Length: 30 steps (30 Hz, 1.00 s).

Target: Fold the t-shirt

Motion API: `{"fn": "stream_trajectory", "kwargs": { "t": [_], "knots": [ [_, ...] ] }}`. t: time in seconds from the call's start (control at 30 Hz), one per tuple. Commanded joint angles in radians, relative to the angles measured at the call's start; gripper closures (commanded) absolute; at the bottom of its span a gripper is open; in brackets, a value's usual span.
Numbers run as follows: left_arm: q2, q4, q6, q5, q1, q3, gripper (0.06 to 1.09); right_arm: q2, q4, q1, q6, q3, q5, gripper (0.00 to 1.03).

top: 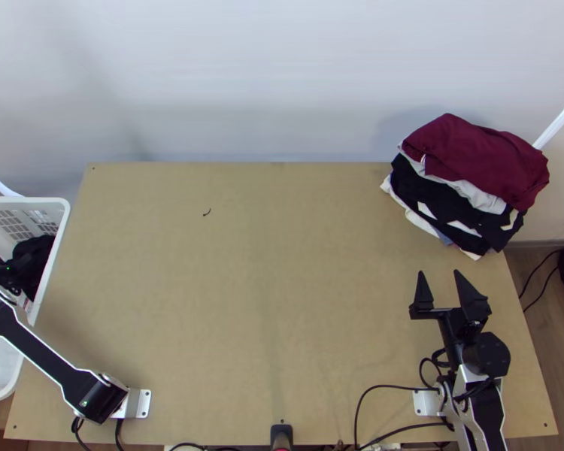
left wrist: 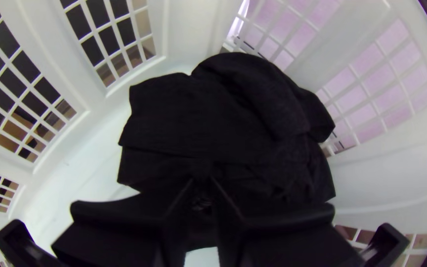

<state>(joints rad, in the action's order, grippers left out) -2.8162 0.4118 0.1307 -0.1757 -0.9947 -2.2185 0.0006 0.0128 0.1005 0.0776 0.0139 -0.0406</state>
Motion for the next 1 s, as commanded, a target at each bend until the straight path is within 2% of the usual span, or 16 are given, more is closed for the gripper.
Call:
{"fn": "stream_trajectory", "kwargs": {
  "t": [0.0, 0.27, 0.7, 0.97],
  "knots": [
    [0.041, 0.036, 0.043, -0.036, -0.022, 0.010, 1.05, -0.002, -0.020, -0.007, -0.007, -0.005, -0.008, 0.04],
    [0.368, 0.163, 0.023, -0.128, -0.071, 0.109, 1.05, -0.002, -0.020, -0.007, -0.007, -0.005, -0.008, 0.04],
    [0.905, 0.191, -0.066, -0.202, -0.093, 0.158, 1.05, -0.002, -0.020, -0.007, -0.007, -0.005, -0.008, 0.04],
    [1.153, 0.179, -0.184, -0.231, -0.084, 0.148, 1.05, -0.002, -0.020, -0.007, -0.007, -0.005, -0.008, 0.04]
  ]
}}
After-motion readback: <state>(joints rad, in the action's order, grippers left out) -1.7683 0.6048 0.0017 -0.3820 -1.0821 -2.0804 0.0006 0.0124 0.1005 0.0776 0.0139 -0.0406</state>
